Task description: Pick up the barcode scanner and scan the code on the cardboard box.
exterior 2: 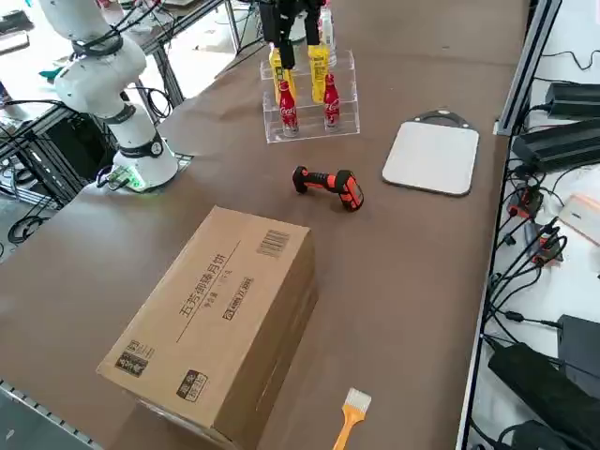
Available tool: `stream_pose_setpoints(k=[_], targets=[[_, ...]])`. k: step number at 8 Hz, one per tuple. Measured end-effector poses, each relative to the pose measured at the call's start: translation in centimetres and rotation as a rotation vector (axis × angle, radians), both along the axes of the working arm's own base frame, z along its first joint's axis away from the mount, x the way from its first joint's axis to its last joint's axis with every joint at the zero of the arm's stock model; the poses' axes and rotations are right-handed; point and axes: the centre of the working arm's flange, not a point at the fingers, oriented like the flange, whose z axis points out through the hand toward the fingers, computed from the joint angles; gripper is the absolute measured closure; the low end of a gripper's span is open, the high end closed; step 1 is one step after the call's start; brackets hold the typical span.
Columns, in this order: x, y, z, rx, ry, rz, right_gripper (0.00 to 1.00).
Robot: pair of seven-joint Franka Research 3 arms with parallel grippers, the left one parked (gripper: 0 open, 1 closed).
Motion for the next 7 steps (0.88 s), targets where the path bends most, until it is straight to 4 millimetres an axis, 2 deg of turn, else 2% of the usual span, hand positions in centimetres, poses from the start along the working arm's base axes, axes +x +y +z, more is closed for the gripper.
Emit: stream_pose_setpoints(k=[3, 7], targets=[[0.8, -0.1, -1.5, -0.048, 0.028, 0.044, 0.0], [0.8, 0.2, -1.4, -0.049, 0.024, 0.056, 0.0]])
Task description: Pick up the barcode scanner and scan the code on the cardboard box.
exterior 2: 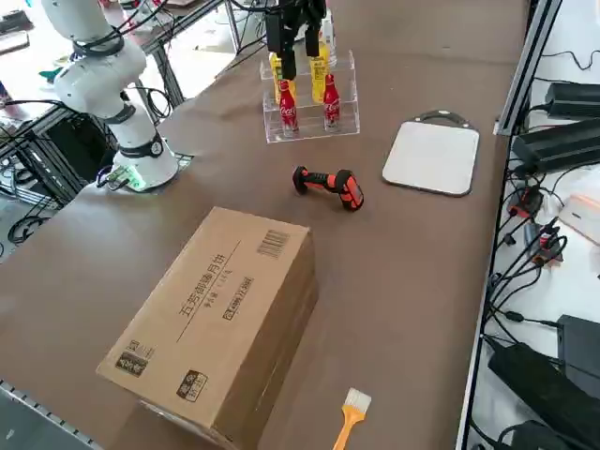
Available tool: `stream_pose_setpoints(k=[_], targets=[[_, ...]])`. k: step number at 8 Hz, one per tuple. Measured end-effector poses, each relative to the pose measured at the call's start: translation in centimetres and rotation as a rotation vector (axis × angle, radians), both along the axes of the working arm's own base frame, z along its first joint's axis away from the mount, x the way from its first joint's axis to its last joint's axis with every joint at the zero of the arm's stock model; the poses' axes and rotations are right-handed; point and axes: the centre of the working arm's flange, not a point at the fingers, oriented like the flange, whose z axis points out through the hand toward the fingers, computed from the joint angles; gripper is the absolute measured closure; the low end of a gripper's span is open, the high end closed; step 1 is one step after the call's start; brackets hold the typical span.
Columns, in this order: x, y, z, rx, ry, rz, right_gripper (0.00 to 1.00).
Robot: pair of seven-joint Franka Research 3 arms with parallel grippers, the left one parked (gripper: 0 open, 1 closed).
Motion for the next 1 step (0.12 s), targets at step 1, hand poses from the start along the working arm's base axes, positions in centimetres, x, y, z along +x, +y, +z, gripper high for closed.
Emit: stream_pose_setpoints(k=[1], targets=[[0.01, 0.2, 0.05, 0.0, -0.001, 0.004, 0.0]])
